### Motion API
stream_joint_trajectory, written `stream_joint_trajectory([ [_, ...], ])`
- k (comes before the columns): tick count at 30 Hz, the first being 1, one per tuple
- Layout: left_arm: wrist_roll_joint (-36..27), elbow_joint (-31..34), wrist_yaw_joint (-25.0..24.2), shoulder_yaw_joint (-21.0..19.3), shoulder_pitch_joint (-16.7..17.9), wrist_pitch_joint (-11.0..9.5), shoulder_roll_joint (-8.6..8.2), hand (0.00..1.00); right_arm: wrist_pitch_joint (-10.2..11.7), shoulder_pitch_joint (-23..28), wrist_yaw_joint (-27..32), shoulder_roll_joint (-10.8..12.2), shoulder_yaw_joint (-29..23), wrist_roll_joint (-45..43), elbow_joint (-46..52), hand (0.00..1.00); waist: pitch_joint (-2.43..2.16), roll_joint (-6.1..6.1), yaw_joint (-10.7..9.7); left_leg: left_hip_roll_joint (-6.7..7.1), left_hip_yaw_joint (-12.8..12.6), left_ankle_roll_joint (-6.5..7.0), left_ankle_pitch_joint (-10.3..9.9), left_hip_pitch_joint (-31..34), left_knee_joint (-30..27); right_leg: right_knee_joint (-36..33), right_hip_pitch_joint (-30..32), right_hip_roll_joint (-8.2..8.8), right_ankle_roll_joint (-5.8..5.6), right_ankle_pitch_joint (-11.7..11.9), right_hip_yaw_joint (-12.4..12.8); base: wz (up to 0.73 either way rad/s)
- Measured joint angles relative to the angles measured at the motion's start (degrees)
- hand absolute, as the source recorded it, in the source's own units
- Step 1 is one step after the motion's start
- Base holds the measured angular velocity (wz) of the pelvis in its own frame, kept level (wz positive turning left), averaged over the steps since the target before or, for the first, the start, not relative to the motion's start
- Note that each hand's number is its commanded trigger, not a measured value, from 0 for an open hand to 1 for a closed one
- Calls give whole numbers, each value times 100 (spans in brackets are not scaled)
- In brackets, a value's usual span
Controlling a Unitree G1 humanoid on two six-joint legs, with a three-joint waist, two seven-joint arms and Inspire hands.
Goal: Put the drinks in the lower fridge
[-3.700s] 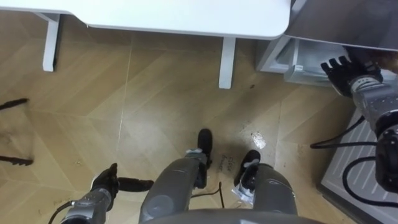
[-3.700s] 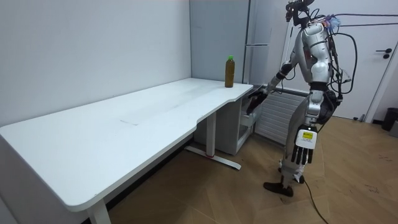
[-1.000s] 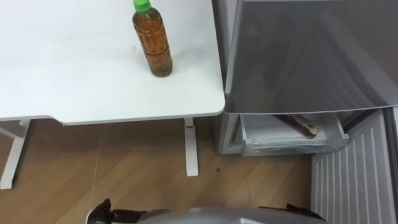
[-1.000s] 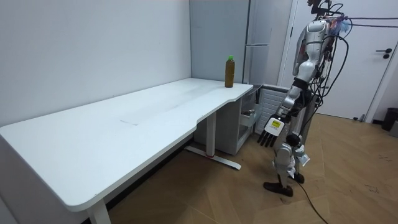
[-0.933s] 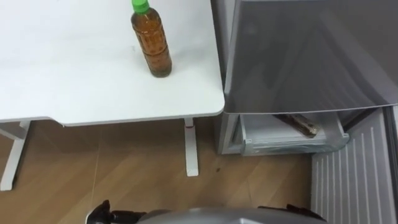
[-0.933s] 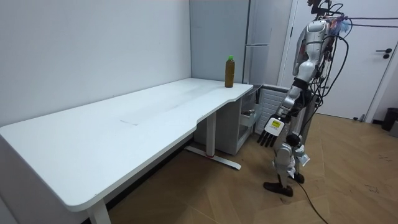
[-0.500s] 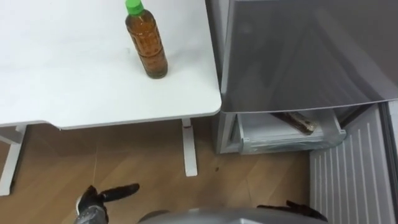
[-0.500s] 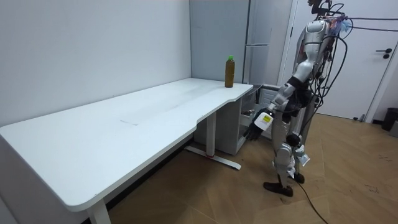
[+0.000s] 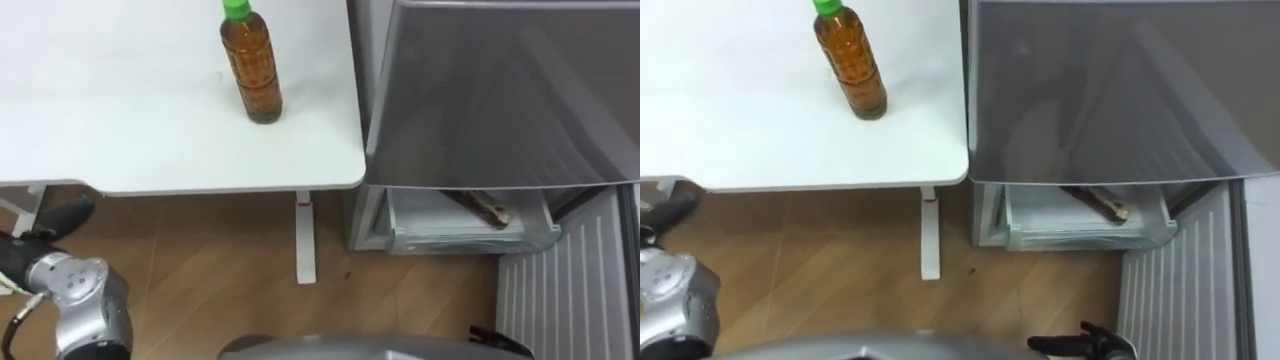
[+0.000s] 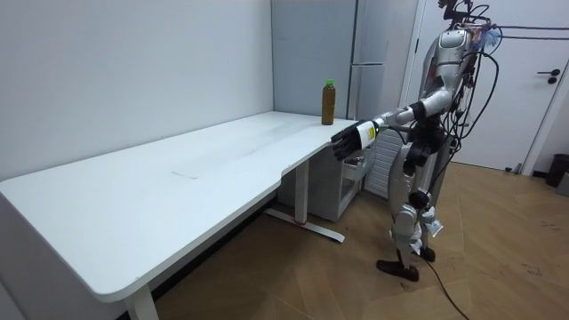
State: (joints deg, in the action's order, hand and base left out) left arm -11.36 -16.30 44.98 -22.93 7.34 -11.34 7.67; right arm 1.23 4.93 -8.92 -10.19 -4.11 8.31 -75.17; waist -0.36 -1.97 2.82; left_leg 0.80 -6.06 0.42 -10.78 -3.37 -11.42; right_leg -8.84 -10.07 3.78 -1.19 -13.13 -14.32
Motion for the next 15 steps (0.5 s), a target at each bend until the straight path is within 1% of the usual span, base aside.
stream_joint_trajectory([
  [2,205,207,155,-2,-2,-138,16,0,61,33,6,-1,2,-55,13,0,0,34,36,1,1,1,0,-20,4,0,-8,1,2,4,6,-7],
  [5,504,675,245,34,9,-155,17,0,73,89,0,-4,2,-49,36,0,9,43,21,1,60,-1,-2,0,-19,9,-33,-6,6,7,-8,6],
  [7,575,981,223,139,10,-158,21,0,74,93,-24,-3,2,-13,74,0,10,48,5,3,99,-5,-10,39,-46,10,-20,-11,7,7,-20,8],
  [8,710,1143,164,195,9,-161,21,0,77,98,-68,-5,0,-42,136,0,14,54,-7,-1,104,-5,-10,71,-64,12,2,-16,15,12,-20,4],
  [9,812,1256,84,248,9,-197,22,0,114,91,-118,-7,-6,-45,149,0,23,60,-62,3,135,-5,-10,85,-79,13,-8,-18,17,13,-30,7],
  [10,829,1305,50,289,9,-206,24,0,128,94,-142,-8,1,-32,162,0,23,63,-91,5,143,-5,-9,87,-87,9,-13,-18,17,13,-36,7],
  [11,810,1451,0,426,3,-205,33,0,134,82,-186,-10,4,22,169,0,26,77,-131,4,158,-3,-13,106,-122,10,-13,-20,19,15,-40,11],
  [12,801,1609,-129,589,-19,-205,47,0,139,63,-190,-8,1,18,175,0,32,84,-208,8,200,-1,-15,177,-160,11,-17,-21,19,19,-85,14],
  [13,793,1673,-216,662,-43,-206,56,0,140,57,-192,-8,-2,14,185,0,36,91,-249,11,219,0,-16,195,-184,9,-26,-21,19,23,-104,15],
  [15,700,1791,-612,917,-158,-206,89,0,178,54,-198,-19,-9,18,209,0,56,104,-299,11,216,2,-17,215,-206,9,-44,-20,21,29,-123,6],
])
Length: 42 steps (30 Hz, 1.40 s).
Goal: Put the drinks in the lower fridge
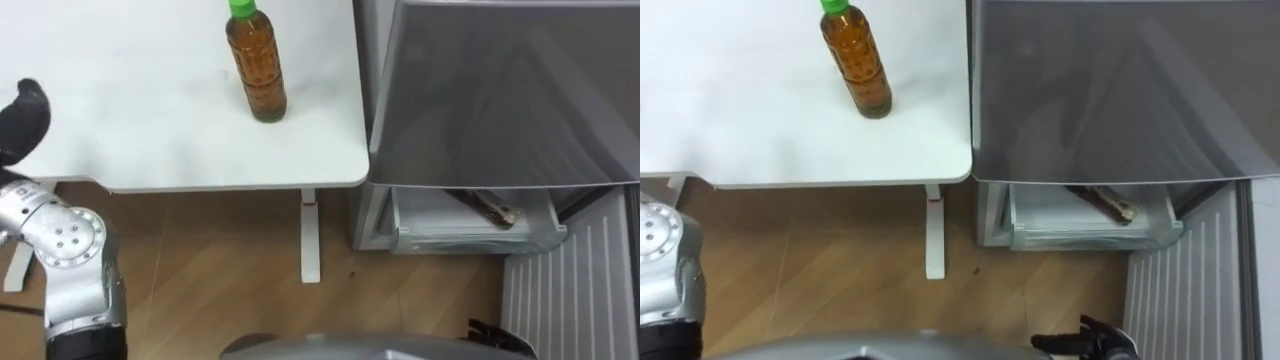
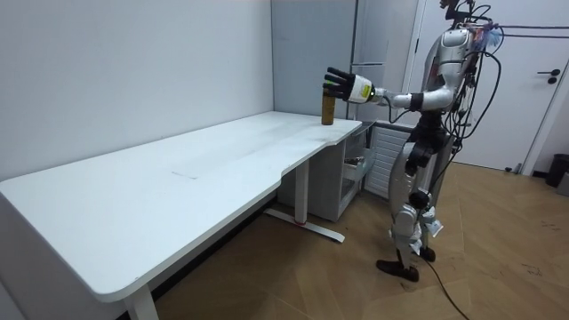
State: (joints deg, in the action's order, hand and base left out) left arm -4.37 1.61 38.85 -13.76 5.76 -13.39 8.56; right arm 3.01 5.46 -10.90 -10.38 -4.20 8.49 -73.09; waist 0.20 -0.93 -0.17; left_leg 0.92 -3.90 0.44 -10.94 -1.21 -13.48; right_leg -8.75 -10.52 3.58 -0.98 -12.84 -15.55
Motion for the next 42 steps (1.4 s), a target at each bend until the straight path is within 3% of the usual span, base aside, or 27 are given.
stream_joint_trajectory([
  [9,-126,-159,-1366,349,-286,7,40,0,21,-19,-36,2,-82,5,6,0,34,42,-276,-21,-60,-1,-2,-98,2,6,-23,-14,11,7,72,-3],
  [15,-138,-447,-1916,491,-504,113,151,0,25,-15,-2,15,-96,262,3,0,38,78,-452,-31,-114,1,-4,-43,-5,-15,47,-14,14,17,137,-4],
  [23,-185,-942,-2241,563,-780,260,151,0,68,-24,37,25,-224,316,1,0,71,225,-627,-43,-215,12,-10,-96,18,-15,57,-13,4,28,265,-7],
  [29,-298,-1093,-2498,568,-781,319,151,0,66,18,31,35,-379,397,-6,0,43,265,-742,-53,-240,11,-10,-187,71,-45,55,-21,4,28,315,-5],
  [35,-506,-1321,-2818,550,-787,403,160,0,61,-24,28,35,-398,439,-130,0,68,187,-743,-66,-344,11,-10,-330,103,-101,-53,-24,3,27,447,-10],
  [42,-506,-1540,-2958,574,-841,471,165,0,-21,-39,20,-6,-387,443,-259,0,43,118,-741,-78,-358,15,-13,-324,73,-111,-50,-32,5,29,477,-1],
])
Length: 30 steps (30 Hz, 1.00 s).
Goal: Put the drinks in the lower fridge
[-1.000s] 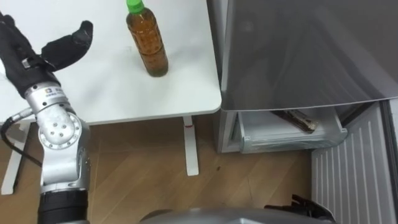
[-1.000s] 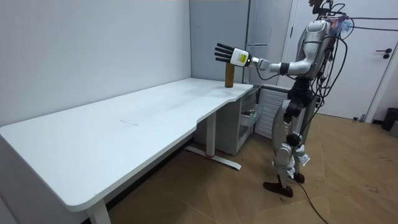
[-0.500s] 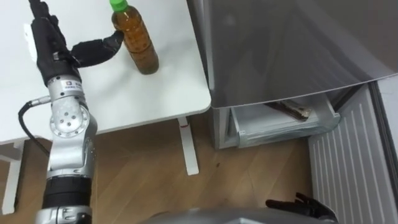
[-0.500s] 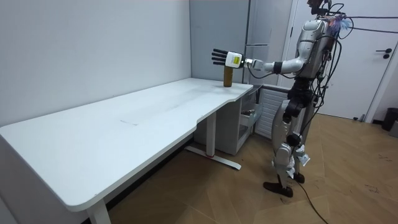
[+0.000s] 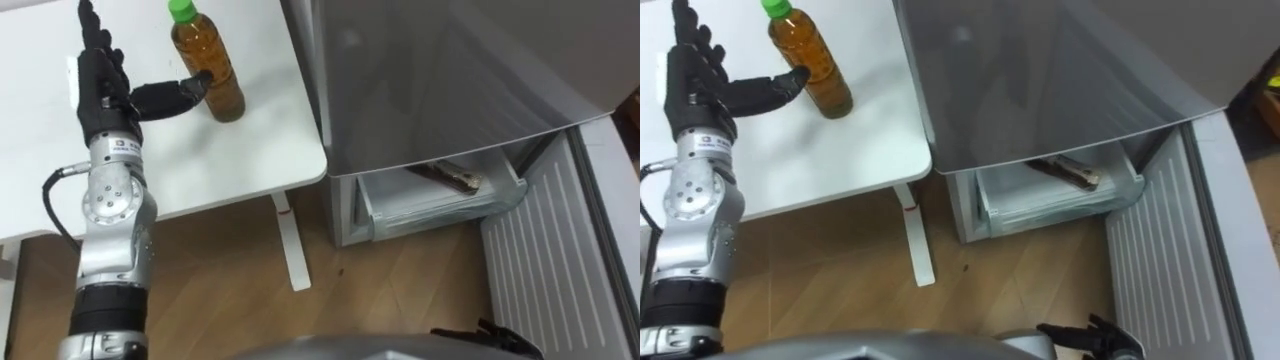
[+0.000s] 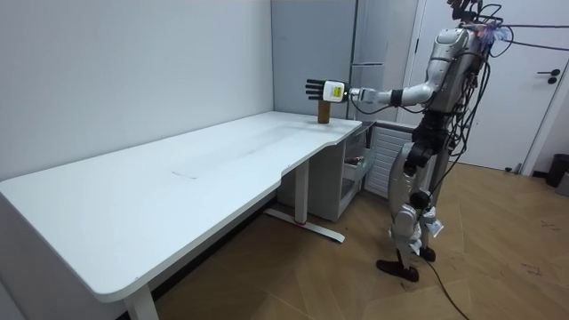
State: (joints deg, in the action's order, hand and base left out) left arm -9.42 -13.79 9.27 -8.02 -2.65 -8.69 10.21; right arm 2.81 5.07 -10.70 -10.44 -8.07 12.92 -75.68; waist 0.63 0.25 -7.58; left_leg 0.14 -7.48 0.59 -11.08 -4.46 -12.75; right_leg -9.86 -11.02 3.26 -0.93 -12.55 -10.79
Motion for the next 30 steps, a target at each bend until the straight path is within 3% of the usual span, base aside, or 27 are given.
stream_joint_trajectory([
  [12,-3,47,-279,24,-80,121,7,0,-76,-5,-26,15,1,-3,-44,0,-10,-128,-15,-8,-55,-1,1,-10,1,27,13,-19,0,-3,130,-2],
  [19,-189,46,-348,23,-87,150,21,0,-145,-5,-23,13,-3,-3,-59,0,-6,-135,-19,-28,-86,-6,-3,4,-7,28,34,-30,1,-3,161,-2],
  [24,-870,25,-387,2,-150,427,33,0,-300,-6,21,1,-1,-2,-21,0,-28,-95,-15,-36,-133,2,-22,79,-57,26,146,-42,3,-3,268,-5],
  [28,-925,17,-452,14,-293,620,33,0,-326,-10,77,0,2,-3,4,0,-32,-77,-14,-38,-143,6,-26,107,-63,7,190,-42,12,14,278,0],
  [30,-921,-152,-492,71,-524,710,33,0,-370,-44,152,-28,2,-23,15,0,-22,-32,-18,-43,-138,7,-35,109,-69,-2,189,-46,14,28,277,0],
])
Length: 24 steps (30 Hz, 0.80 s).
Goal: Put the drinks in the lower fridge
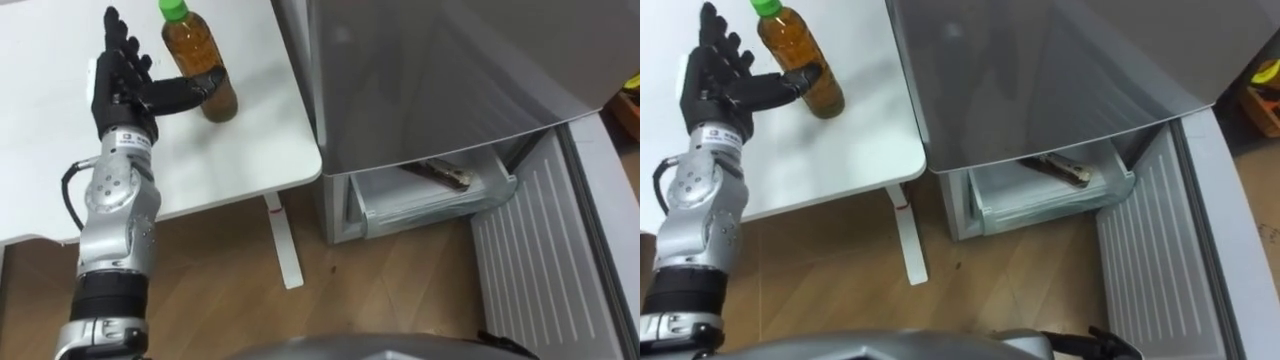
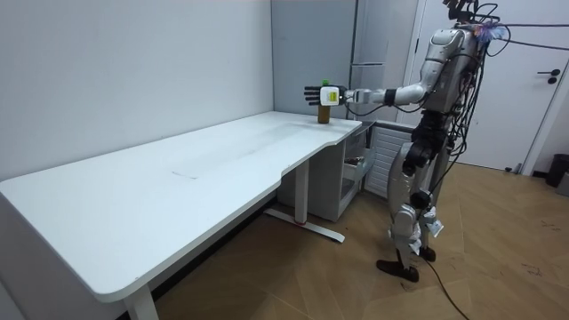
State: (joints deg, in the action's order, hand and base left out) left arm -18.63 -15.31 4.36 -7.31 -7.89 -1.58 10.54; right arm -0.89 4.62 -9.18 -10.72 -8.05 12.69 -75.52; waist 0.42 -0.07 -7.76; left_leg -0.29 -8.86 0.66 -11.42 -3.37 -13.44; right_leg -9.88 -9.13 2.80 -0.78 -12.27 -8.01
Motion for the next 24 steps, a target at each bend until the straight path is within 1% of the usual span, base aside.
stream_joint_trajectory([
  [2,1,-155,-12,66,-169,52,0,0,-14,-29,42,-43,3,-5,1,0,-5,48,0,-2,-2,1,-2,14,0,-2,-12,0,4,11,1,0],
  [3,-7,-199,-46,87,-234,92,-1,0,-38,-41,48,-51,6,-8,5,0,0,65,-13,-3,-3,1,-2,12,-1,-4,-15,0,5,12,1,0],
  [6,-113,-326,-115,79,-367,173,0,0,-50,-44,54,-55,4,-7,1,0,3,73,-50,-10,-12,0,-3,-19,2,-6,-39,-4,9,14,7,0],
  [8,-182,-342,-132,80,-410,201,0,0,-70,-42,54,-53,3,-1,7,0,6,77,-56,-11,-21,1,-5,-25,3,-6,-47,-4,8,15,14,0],
  [11,-209,-409,-161,73,-445,244,0,0,-167,-60,51,-56,-9,0,26,0,7,76,-92,-11,-21,4,-9,-28,4,-3,-75,-5,6,19,8,0],
  [16,-207,-460,-279,65,-445,340,8,0,-170,-57,43,-59,-15,-4,53,0,4,87,-122,-10,-21,5,-11,-34,-6,0,-80,-6,5,20,7,0],
  [18,-208,-460,-314,65,-448,398,38,0,-171,-57,33,-60,-11,-6,75,0,0,94,-132,-10,-21,5,-11,-35,-6,2,-78,-6,5,20,10,0],
  [19,-208,-460,-337,65,-451,408,52,61,-171,-56,33,-60,-12,-6,76,0,0,94,-132,-11,-21,4,-11,-37,-6,2,-78,-6,5,21,12,0],
  [20,-208,-460,-376,66,-462,416,83,100,-170,-56,33,-60,-11,-6,76,0,-1,94,-138,-11,-21,4,-11,-38,-7,3,-74,-6,6,21,12,0],
  [24,-208,-460,-389,66,-598,418,172,100,-170,-58,34,-62,-12,-6,78,0,-4,95,-136,-11,-23,4,-11,-25,-2,-3,-9,-6,6,24,9,0],
])
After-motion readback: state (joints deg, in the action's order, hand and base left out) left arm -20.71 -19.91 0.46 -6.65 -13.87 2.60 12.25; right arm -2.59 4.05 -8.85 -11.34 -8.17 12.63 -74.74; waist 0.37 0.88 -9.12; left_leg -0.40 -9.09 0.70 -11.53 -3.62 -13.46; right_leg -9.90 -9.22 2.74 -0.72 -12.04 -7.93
